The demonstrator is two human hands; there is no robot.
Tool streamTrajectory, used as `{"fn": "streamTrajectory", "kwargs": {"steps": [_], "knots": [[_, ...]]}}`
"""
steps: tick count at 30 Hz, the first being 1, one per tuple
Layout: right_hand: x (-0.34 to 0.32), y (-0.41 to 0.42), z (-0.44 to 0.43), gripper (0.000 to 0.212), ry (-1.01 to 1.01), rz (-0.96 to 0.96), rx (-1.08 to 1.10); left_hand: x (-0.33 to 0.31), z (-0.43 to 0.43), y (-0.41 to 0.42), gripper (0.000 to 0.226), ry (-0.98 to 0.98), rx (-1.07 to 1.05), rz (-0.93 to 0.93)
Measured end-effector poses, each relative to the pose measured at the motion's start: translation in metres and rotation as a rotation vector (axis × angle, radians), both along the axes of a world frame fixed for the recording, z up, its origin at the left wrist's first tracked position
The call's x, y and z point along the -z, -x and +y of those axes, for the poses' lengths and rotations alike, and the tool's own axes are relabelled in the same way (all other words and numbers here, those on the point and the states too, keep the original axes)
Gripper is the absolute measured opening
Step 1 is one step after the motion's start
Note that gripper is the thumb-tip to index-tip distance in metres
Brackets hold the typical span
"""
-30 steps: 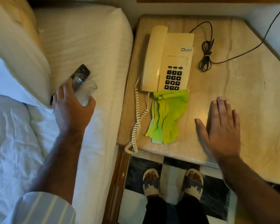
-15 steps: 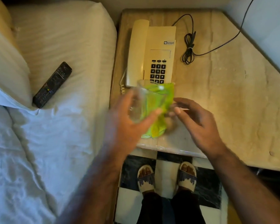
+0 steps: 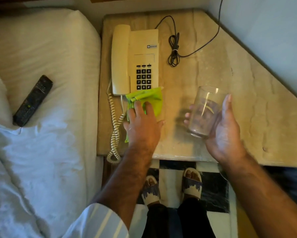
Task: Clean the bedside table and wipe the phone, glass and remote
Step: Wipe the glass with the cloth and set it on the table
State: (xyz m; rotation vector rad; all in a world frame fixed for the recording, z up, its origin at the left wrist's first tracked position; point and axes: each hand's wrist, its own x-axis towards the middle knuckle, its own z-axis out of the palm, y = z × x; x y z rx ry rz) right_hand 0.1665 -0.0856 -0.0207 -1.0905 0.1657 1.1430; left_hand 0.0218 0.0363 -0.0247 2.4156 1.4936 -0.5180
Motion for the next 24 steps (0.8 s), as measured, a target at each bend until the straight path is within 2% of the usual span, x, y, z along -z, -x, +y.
{"fn": "streamTrajectory", "kwargs": {"steps": [2, 4, 7, 9, 11, 12, 15, 17, 18, 21, 22, 24], "knots": [[0.002, -0.002, -0.006, 0.058, -0.01, 0.055, 0.043, 0.014, -0.002, 0.002, 0.061, -0.049, 0.024, 0.008], [0.002, -0.002, -0.008, 0.055, -0.006, 0.09, 0.063, 0.017, 0.004, 0.005, 0.054, -0.021, 0.0, -0.089], [-0.001, -0.002, -0.006, 0.051, 0.027, 0.087, 0.074, 0.003, 0.011, 0.01, 0.045, 0.197, -0.21, -0.4], [-0.002, -0.002, -0.001, 0.046, 0.068, 0.019, 0.042, -0.019, -0.002, 0.008, 0.031, 0.333, -0.37, -0.681], [-0.004, 0.002, 0.006, 0.053, 0.099, -0.084, -0.036, -0.041, -0.024, 0.0, 0.024, 0.399, -0.369, -0.908], [-0.006, 0.005, 0.01, 0.053, 0.092, -0.131, -0.073, -0.045, -0.036, -0.006, 0.03, 0.415, -0.33, -0.975], [-0.014, 0.02, 0.018, 0.051, 0.087, -0.18, -0.114, -0.043, -0.064, -0.027, 0.056, 0.318, -0.185, -0.95], [-0.018, 0.027, 0.018, 0.056, 0.092, -0.196, -0.112, -0.037, -0.059, -0.039, 0.056, 0.323, -0.199, -0.906], [-0.02, 0.028, 0.017, 0.057, 0.071, -0.207, -0.123, -0.035, -0.051, -0.044, 0.053, 0.397, -0.261, -0.931], [-0.026, 0.028, 0.016, 0.059, 0.05, -0.192, -0.099, -0.032, -0.032, -0.051, 0.046, 0.646, -0.626, -0.996], [-0.028, 0.026, 0.016, 0.058, 0.051, -0.19, -0.079, -0.033, -0.035, -0.052, 0.044, 0.656, -0.664, -0.981], [-0.029, 0.022, 0.017, 0.047, 0.048, -0.165, -0.037, -0.037, -0.055, -0.048, 0.042, 0.611, -0.604, -0.958]]}}
